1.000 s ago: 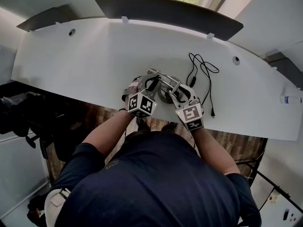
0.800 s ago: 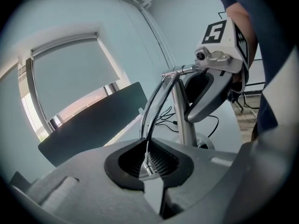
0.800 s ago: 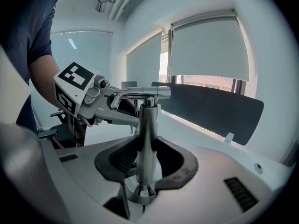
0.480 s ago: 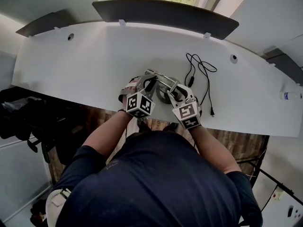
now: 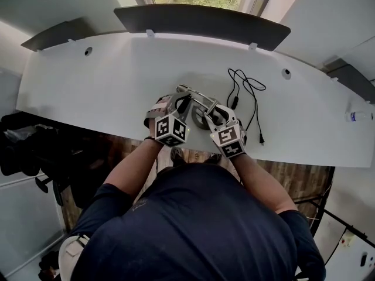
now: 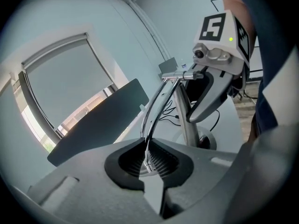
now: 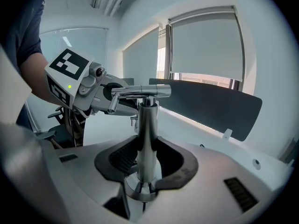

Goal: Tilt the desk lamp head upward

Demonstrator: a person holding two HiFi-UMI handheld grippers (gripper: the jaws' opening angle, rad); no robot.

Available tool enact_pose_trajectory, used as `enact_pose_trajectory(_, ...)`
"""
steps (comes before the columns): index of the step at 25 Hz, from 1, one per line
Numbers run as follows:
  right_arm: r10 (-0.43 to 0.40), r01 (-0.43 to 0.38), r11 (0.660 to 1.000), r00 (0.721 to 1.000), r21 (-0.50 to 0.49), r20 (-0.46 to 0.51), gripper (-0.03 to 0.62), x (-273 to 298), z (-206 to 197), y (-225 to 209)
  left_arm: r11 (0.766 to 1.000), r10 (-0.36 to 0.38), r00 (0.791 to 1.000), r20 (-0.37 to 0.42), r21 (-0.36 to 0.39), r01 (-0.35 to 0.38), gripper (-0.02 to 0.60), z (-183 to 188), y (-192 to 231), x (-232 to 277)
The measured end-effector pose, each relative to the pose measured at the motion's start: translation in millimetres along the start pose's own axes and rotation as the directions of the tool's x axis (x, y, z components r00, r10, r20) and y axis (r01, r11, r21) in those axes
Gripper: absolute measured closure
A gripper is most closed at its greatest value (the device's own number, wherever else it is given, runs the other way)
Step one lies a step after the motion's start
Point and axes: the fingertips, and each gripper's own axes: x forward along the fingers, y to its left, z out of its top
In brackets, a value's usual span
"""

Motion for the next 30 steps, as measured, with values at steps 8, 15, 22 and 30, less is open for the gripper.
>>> enact_pose_trajectory(8, -0.004, 0.003, 1.000, 1.000, -0.007, -0.012, 0.461, 5, 1, 1, 1.000, 0.027, 1.000, -0.003, -0.013, -0.027, 0.548, -1, 9, 2)
enact_pose_trajectory(15, 0.005, -0.006, 1.000, 0.999, -0.019, -0.040, 0.461, 7, 0, 2, 0.995, 0.097, 0.995, 0.035, 0.008, -0.097, 0.546, -3, 10, 9)
enact_pose_trajectory(22, 0.011, -0.012, 1.000, 0.998, -0.019, -0.057, 0.459, 10, -1, 2, 0.992, 0.124, 0.991, 0.043, 0.008, -0.125, 0.546, -9, 16, 29)
enact_pose_trajectory(30, 0.031, -0.029, 0.999, 0.994, 0.015, -0.108, 0.459, 13, -4, 2, 0.989, 0.130, 0.991, 0.020, 0.070, -0.131, 0.538, 5, 45, 12)
